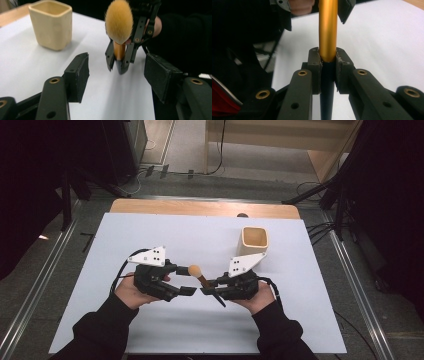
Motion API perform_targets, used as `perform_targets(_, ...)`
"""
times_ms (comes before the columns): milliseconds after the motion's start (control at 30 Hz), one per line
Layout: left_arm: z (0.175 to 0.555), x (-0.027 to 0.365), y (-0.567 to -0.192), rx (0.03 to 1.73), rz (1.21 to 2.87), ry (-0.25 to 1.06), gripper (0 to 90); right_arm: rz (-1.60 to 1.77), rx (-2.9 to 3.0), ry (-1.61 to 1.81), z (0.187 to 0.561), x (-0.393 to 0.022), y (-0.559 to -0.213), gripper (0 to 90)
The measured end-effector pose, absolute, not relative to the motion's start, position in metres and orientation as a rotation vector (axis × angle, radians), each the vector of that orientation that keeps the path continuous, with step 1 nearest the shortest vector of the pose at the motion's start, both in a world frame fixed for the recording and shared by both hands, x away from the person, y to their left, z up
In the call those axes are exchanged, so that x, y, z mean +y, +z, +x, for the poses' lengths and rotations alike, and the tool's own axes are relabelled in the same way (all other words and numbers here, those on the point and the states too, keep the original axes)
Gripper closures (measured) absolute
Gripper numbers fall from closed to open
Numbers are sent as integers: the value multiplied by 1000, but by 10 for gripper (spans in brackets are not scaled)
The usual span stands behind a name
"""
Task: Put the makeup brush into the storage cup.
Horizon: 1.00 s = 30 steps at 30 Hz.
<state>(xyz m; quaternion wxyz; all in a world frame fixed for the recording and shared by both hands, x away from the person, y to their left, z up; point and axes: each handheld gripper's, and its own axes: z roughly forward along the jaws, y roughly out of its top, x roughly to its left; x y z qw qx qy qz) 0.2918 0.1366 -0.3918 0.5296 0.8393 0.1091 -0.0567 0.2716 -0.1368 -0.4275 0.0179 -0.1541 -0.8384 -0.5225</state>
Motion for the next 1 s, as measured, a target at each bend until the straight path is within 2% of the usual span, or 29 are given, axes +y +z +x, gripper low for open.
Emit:
perform_targets(233,288,132,-392,263,1957,-153,451,-467,-2553,-1655,272,-133,-431,784)
perform_targets(667,286,128,-392,273,1925,-146,686,-459,-2520,-1677,270,-126,-432,784)
perform_targets(1000,287,129,-390,305,1916,-160,784,-454,-2524,-1698,270,-124,-432,781)
